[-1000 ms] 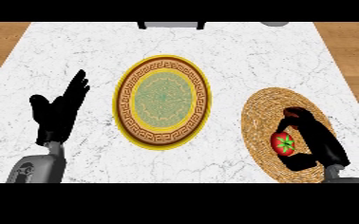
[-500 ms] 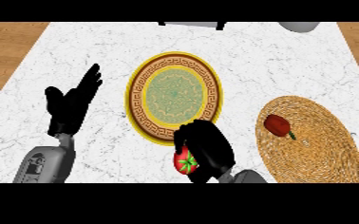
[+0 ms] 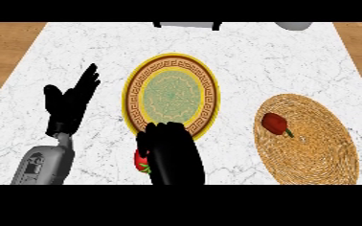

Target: Pick the tomato from the placemat and place it in the plate

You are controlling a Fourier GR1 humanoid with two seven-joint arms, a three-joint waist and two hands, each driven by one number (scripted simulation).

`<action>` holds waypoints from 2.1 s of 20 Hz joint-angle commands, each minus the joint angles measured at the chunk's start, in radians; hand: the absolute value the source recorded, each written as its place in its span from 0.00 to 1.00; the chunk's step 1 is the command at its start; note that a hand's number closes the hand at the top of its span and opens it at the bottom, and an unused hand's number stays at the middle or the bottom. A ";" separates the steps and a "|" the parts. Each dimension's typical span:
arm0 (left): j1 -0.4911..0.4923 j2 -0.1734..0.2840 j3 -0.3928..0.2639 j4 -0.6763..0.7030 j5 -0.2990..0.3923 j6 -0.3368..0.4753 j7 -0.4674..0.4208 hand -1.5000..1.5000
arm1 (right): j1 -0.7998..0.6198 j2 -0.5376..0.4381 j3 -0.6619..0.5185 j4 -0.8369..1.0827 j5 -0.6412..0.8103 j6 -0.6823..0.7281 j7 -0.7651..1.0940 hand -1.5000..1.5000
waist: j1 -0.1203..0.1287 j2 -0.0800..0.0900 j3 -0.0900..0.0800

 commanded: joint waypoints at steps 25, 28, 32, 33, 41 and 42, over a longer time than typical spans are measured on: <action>0.080 -0.006 0.009 -0.068 -0.015 -0.001 -0.014 0.50 | -0.374 0.004 -0.124 0.578 -0.500 -0.343 0.145 1.00 | -0.035 0.018 0.003; 0.037 -0.010 0.028 -0.046 0.000 0.002 0.003 0.50 | -0.356 -0.014 -0.199 0.629 -0.616 -0.243 -0.061 0.00 | -0.052 0.017 0.003; 0.052 0.011 0.052 -0.029 0.006 -0.024 -0.036 0.50 | -0.391 0.004 -0.186 0.696 -0.652 -0.312 -0.202 0.00 | -0.046 0.015 0.003; -0.005 0.000 0.044 0.004 -0.008 -0.003 -0.004 0.50 | -0.389 0.004 -0.164 0.748 -0.662 -0.387 -0.258 0.00 | -0.040 0.019 0.003; 0.039 -0.032 0.022 -0.024 -0.022 0.012 -0.030 0.50 | -0.337 0.004 -0.207 0.420 -0.783 -0.469 -0.471 0.00 | -0.048 0.012 0.004; 0.067 0.023 0.059 -0.025 0.010 -0.041 -0.035 0.50 | -0.311 0.004 -0.227 0.408 -0.799 -0.474 -0.486 0.00 | -0.052 0.011 0.004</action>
